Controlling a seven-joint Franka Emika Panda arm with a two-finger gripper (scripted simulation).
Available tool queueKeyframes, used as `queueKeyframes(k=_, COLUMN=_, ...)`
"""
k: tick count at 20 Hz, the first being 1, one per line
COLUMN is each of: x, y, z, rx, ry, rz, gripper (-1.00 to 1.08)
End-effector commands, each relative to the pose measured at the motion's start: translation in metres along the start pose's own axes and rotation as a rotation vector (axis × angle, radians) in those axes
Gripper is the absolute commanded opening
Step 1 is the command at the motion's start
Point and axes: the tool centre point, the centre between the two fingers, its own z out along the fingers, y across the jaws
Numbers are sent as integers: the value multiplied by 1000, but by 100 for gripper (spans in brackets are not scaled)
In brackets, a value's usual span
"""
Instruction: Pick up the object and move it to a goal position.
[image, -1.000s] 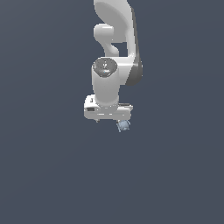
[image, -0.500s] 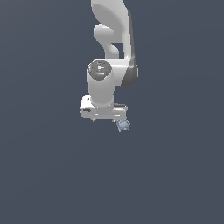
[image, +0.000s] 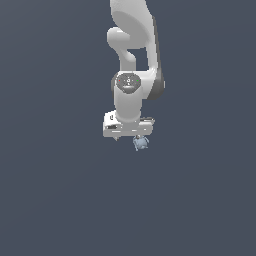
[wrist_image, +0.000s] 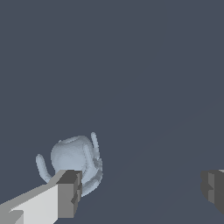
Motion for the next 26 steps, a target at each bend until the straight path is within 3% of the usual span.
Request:
queueKeyframes(k=1, x=-5, y=-18, z=9, rx=0, ry=9, rz=-61, gripper=100)
queueKeyframes(k=11, x=-25, y=-66, z=32, rx=3, ry=38, rz=-238, gripper=100)
queueKeyframes(k=19, x=-26, y=-70, z=36, rx=3, ry=39, rz=-249, gripper=100)
queueKeyframes(k=26, x=-26, y=-71, z=65, rx=3, ry=40, rz=-252, gripper=100)
